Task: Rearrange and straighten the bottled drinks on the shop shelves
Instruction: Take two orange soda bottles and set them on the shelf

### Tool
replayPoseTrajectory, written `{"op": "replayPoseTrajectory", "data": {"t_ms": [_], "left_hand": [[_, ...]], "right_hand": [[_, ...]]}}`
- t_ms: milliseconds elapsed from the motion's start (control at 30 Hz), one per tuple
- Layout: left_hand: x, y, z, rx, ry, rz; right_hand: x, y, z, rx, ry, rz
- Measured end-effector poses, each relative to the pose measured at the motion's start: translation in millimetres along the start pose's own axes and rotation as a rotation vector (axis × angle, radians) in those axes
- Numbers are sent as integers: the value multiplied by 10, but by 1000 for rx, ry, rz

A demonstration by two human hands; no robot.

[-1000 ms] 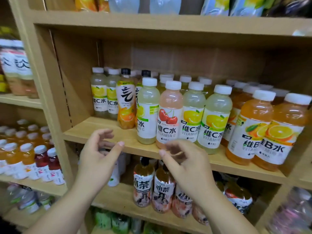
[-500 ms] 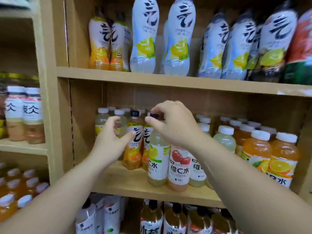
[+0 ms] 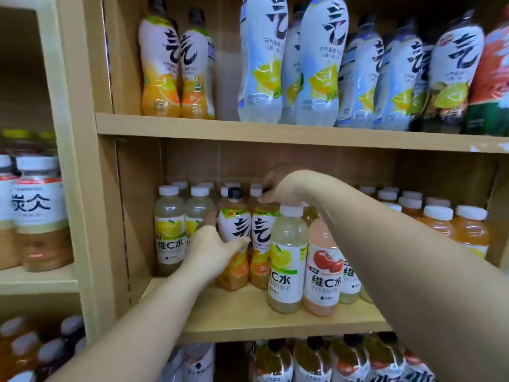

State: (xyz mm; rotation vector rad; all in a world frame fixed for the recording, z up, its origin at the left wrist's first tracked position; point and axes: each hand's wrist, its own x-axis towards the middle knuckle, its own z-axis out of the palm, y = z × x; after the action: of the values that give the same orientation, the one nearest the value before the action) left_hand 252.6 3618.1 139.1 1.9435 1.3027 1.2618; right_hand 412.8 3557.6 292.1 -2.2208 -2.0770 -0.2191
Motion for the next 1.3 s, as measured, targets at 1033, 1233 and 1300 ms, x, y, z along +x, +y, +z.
{"op": "replayPoseTrajectory", "data": {"t_ms": [1033, 1233, 1300], "left_hand": [[-1217, 480, -1416, -247, 73, 264], [-1233, 1190, -1874, -258, 158, 325], [-1134, 1409, -1996, -263, 226, 352]], "right_hand": [[-1110, -440, -325, 460, 468, -444], [-1280, -347, -1033, 588, 606, -585], [-1280, -359, -1281, 626, 678, -584]]}}
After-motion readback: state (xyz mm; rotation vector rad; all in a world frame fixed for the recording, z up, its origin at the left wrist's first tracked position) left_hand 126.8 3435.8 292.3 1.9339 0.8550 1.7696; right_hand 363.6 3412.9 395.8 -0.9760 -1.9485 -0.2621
